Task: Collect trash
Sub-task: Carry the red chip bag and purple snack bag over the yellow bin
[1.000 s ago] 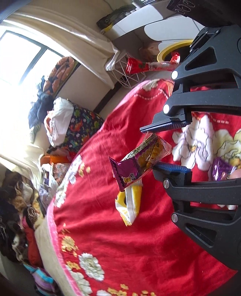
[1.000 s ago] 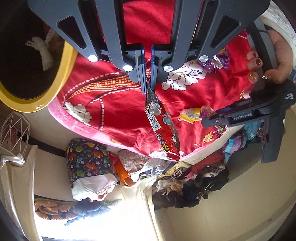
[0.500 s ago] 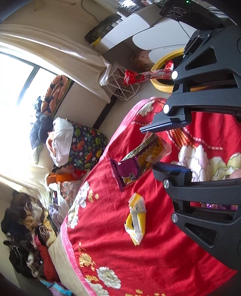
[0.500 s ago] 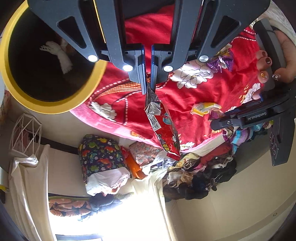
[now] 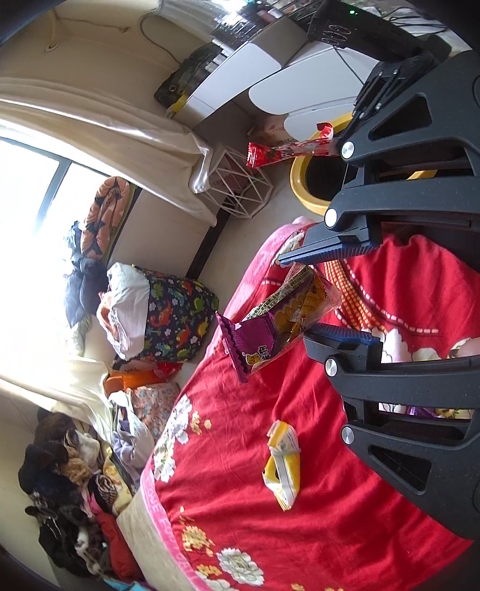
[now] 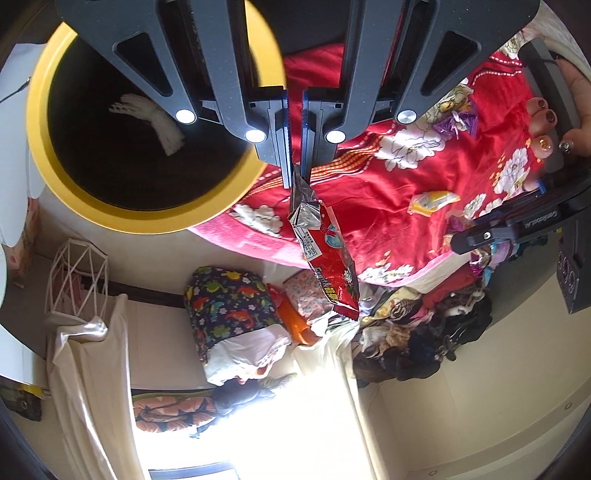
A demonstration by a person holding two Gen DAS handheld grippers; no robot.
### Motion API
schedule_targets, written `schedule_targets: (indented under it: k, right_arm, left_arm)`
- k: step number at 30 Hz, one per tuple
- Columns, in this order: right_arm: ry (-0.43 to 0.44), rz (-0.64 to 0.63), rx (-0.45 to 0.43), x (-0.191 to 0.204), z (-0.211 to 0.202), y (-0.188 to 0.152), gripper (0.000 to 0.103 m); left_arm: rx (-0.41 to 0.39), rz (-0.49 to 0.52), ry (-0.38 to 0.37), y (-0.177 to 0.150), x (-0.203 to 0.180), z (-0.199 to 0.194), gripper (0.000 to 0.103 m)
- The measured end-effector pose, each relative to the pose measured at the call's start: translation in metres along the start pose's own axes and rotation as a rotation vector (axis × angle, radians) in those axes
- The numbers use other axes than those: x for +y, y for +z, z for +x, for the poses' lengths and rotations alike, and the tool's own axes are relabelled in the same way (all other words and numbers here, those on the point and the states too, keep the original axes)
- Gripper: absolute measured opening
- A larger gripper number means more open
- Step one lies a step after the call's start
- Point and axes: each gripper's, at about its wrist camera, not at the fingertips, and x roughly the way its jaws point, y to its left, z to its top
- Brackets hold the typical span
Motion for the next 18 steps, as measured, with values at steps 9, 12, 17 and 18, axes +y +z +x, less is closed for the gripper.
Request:
schedule_targets:
  k: [9,12,17,18]
  right_arm:
    - [-0.049,0.050,-0.020,-0.026,-0.015,-0.001,0.004]
    - [-0.064,0.067,-0.025,-0.034,-0.019,-0.001,0.004]
    - [-0.088,0.082,-0.032,-0.044,-0.024,-0.002,0.004]
    - [-0.094,0.086,-0.035,-0.047,-0.026,-0.003,0.004]
  left_arm:
    - [0.004,0.035,-0.030,-0.003,-0.018,0.000,0.024]
    - [0.006,0.048,-0.042,-0.005,-0.025,0.001,0.024]
    - [0.013,0.069,-0.061,-0.008,-0.035,0.003,0.024]
    - [0.014,0.072,-0.064,-0.008,-0.036,0.003,0.024]
